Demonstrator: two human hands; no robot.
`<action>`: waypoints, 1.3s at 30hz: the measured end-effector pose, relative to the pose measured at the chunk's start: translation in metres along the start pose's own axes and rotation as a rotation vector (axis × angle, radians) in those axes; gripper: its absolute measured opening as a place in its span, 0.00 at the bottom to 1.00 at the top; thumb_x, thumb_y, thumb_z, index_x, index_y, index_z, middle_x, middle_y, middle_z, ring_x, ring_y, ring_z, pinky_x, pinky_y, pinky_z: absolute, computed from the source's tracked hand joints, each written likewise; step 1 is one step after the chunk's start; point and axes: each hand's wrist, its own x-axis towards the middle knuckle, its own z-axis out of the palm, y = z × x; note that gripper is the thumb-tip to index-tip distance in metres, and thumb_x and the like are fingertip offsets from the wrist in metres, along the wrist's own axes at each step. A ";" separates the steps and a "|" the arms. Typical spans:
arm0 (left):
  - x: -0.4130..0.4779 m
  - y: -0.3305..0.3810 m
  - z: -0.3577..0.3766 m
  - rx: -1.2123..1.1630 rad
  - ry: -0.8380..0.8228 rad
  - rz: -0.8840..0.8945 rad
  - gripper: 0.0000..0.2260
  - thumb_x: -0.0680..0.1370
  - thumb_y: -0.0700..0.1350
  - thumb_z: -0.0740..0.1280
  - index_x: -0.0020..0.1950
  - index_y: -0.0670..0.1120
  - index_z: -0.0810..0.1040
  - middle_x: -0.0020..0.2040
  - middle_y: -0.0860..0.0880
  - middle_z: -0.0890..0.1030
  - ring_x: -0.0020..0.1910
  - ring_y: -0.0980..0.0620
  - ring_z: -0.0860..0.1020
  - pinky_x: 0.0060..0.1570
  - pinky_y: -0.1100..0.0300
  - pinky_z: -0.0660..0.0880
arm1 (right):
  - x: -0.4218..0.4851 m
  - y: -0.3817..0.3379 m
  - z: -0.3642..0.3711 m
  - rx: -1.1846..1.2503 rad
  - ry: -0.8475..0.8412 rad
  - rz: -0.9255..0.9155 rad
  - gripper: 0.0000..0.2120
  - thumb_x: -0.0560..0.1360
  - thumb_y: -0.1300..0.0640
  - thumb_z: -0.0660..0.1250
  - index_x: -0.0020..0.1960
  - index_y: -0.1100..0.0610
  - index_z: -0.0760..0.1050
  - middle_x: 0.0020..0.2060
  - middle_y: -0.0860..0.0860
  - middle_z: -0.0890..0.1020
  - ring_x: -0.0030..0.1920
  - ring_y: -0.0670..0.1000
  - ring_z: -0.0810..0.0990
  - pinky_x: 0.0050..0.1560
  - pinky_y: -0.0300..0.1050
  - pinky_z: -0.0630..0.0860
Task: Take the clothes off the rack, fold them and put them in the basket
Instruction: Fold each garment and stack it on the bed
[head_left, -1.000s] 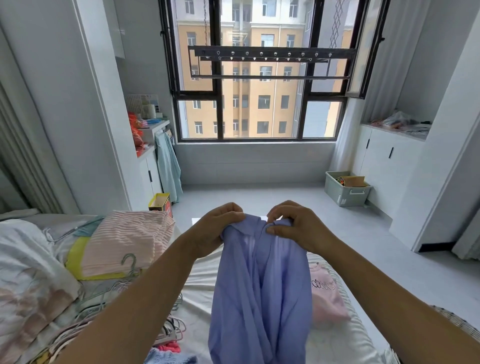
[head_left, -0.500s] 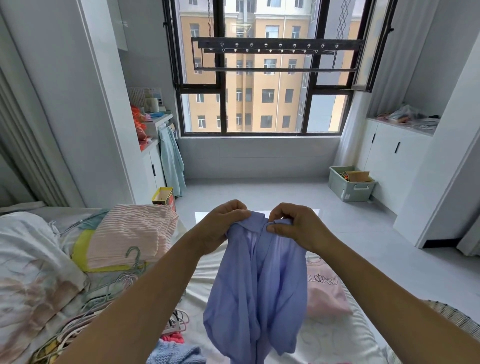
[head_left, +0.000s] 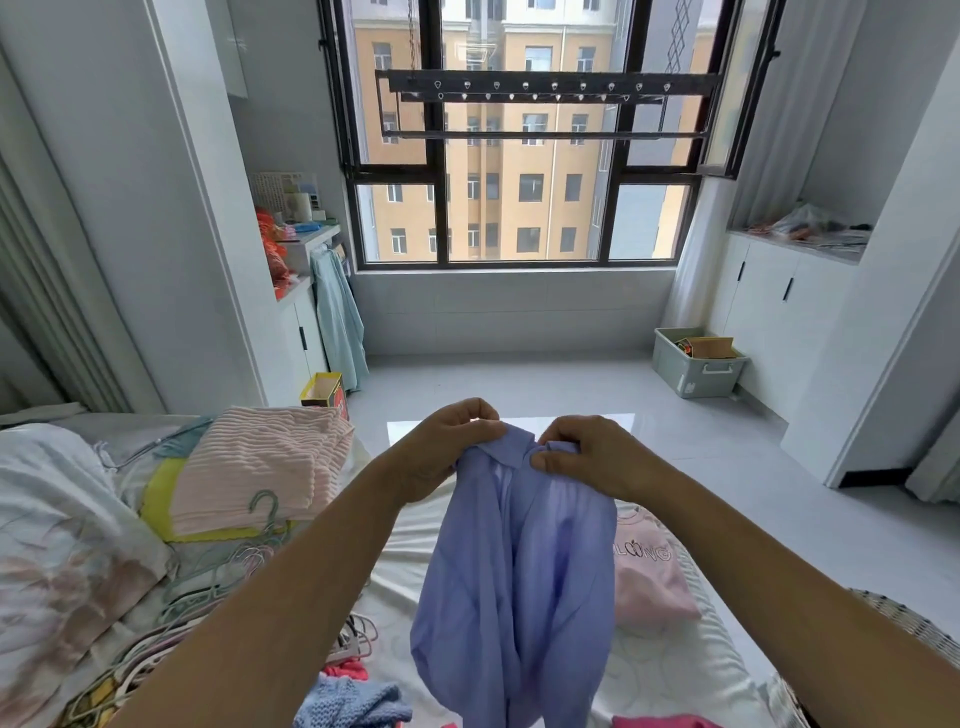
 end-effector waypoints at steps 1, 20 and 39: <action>0.000 -0.001 0.000 0.013 -0.008 0.009 0.08 0.76 0.40 0.66 0.38 0.45 0.71 0.32 0.52 0.72 0.31 0.57 0.69 0.29 0.68 0.65 | -0.001 0.001 0.002 -0.027 -0.034 -0.009 0.10 0.74 0.52 0.68 0.43 0.60 0.76 0.39 0.52 0.79 0.39 0.48 0.73 0.40 0.40 0.67; -0.020 -0.058 0.011 0.080 -0.126 -0.196 0.08 0.74 0.48 0.70 0.50 0.47 0.79 0.48 0.50 0.82 0.47 0.52 0.80 0.52 0.55 0.76 | -0.005 0.003 -0.030 0.259 -0.073 0.019 0.04 0.75 0.59 0.67 0.41 0.56 0.77 0.35 0.45 0.79 0.36 0.42 0.75 0.38 0.35 0.71; 0.009 0.029 0.037 -0.148 0.019 -0.023 0.07 0.75 0.37 0.62 0.49 0.41 0.78 0.42 0.48 0.83 0.41 0.51 0.80 0.42 0.63 0.78 | -0.056 0.114 0.045 1.140 -0.181 0.350 0.41 0.49 0.44 0.83 0.55 0.65 0.78 0.52 0.60 0.82 0.51 0.57 0.82 0.50 0.46 0.79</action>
